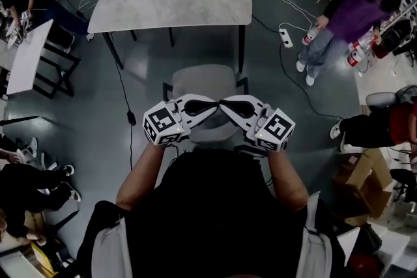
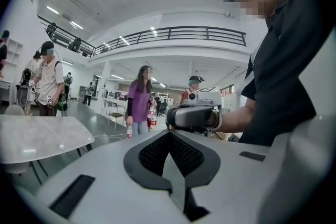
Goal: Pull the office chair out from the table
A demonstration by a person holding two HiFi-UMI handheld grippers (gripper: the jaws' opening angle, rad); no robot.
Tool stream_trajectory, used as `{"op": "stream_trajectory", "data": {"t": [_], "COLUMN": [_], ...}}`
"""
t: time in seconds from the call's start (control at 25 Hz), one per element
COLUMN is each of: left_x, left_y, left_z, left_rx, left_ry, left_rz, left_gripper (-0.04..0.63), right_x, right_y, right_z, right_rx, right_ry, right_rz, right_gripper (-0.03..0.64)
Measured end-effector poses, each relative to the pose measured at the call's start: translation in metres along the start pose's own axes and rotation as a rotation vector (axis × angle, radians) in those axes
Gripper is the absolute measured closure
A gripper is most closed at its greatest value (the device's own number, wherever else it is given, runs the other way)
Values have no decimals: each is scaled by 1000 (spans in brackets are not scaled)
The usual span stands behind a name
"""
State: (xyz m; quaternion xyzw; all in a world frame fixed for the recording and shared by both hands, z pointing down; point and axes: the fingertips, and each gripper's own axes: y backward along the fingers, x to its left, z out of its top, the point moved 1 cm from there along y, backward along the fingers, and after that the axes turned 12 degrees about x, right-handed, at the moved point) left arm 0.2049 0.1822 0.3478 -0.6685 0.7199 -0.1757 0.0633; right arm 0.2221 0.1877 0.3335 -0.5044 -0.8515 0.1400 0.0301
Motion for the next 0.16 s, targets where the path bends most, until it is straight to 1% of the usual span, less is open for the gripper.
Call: {"op": "stream_trajectory", "data": {"t": [0.16], "left_x": [3], "left_y": [2], "left_z": [-5], "left_rx": [8], "left_ry": [0], "left_rz": [4], "left_gripper": [583], "right_x": [2], "right_y": [-6], "right_z": [-2], "right_rx": [5], "right_ry": [5], "right_rz": [-2], "right_gripper": [597]}}
